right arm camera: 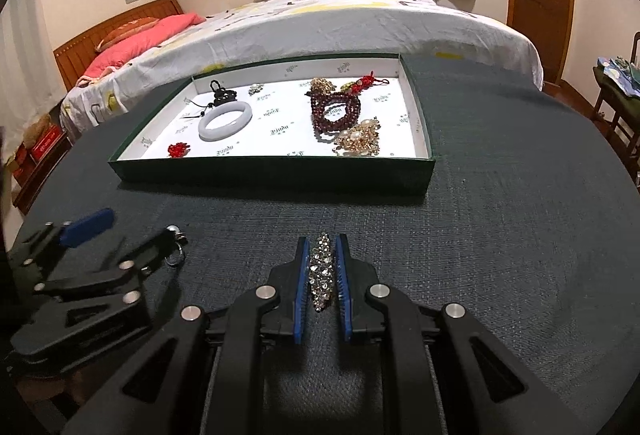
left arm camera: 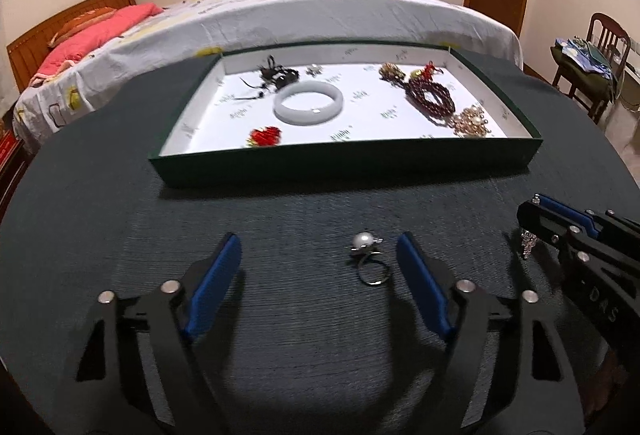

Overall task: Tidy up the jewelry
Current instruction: 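Grasp the pearl ring with the left tool while the right tool holds the brooch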

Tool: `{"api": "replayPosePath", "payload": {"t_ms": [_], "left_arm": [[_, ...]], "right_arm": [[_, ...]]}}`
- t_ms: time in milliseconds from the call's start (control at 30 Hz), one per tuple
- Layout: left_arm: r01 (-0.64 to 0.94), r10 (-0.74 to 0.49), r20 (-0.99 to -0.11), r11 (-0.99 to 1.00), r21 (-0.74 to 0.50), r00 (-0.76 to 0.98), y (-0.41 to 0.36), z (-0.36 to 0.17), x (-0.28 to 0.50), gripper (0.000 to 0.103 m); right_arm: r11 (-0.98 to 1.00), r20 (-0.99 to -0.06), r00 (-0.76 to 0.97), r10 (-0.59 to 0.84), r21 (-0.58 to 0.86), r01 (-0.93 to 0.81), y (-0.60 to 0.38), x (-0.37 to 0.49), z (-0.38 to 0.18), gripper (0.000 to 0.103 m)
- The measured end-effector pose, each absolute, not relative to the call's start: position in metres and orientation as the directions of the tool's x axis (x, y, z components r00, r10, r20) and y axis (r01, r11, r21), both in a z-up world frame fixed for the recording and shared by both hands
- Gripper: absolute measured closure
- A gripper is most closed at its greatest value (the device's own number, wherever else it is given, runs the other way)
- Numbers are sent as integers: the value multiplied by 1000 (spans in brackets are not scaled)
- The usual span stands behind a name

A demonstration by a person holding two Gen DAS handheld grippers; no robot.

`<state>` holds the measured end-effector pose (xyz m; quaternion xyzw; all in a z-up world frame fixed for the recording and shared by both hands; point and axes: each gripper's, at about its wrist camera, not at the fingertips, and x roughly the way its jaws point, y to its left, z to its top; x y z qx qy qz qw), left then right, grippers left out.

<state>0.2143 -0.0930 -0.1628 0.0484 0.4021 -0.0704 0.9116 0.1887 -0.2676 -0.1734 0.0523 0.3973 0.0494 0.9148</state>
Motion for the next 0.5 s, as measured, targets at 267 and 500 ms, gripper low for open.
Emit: {"api": "replayPosePath", "payload": {"t_ms": [267,500], "left_arm": [[191,-97,-768,981,34,634,-105,-170,220,45],[197,-125,-777,980,-2,617,-101,-172,222,58]], "right_arm": [[986,-713,684,154,159,-56,-271,186,-173,89],[985,-713,683,157,159,-61,-269,186,-173,89]]}}
